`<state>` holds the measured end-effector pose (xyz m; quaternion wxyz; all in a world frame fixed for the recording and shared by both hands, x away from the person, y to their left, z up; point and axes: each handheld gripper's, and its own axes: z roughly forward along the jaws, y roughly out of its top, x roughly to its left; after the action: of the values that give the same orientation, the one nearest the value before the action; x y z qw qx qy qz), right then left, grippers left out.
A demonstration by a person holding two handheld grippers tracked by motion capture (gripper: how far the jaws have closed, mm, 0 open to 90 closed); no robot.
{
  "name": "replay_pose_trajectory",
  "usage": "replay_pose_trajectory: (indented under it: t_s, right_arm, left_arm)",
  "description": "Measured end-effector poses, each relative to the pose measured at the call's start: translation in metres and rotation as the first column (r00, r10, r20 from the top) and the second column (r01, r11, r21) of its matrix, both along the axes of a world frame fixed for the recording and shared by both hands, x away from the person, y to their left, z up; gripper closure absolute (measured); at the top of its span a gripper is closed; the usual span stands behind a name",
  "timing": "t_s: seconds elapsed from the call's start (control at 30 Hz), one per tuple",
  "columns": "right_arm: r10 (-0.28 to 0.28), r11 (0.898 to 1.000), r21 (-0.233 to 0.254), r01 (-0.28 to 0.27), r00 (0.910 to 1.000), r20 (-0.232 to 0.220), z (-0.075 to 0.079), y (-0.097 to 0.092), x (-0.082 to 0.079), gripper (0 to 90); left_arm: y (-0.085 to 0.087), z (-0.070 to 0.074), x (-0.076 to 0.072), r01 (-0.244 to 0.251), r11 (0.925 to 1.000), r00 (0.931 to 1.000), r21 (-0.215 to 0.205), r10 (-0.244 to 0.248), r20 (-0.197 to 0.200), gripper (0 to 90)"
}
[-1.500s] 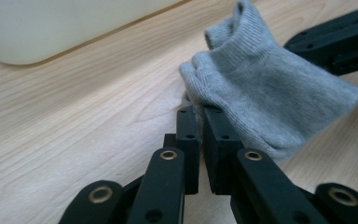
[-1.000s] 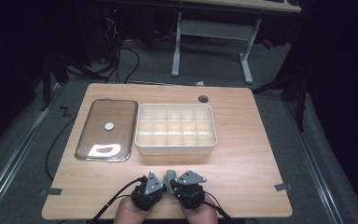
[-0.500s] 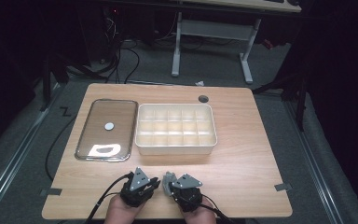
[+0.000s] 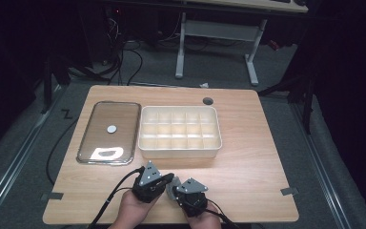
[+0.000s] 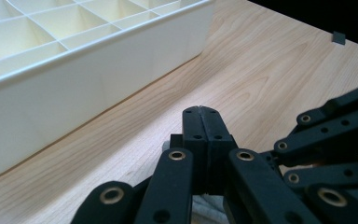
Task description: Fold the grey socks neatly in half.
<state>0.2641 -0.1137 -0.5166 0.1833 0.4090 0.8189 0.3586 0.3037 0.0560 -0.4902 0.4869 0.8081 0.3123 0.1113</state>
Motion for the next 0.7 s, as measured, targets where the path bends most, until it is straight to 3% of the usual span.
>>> replay_pose_trajectory:
  t_s: [0.23,0.37,0.7]
  right_arm:
    - [-0.002,1.000,0.006,0.002,1.0000,0.003,-0.001,-0.001,0.000,90.0]
    - [-0.003,1.000,0.017,0.003,1.0000,0.001,-0.001,-0.001,0.000,90.0]
    - [-0.003,0.999,0.032,0.003,1.0000,0.002,-0.002,-0.003,0.000,90.0]
  left_arm:
    - [-0.021,0.005,0.002,0.040,0.9990,0.9991,0.020,-0.041,0.014,90.0]
    - [-0.026,0.007,0.007,0.039,0.9992,0.9992,0.010,-0.039,-0.003,89.9]
    - [-0.036,-0.003,0.009,0.059,0.9970,0.9980,0.051,-0.057,-0.027,89.4]
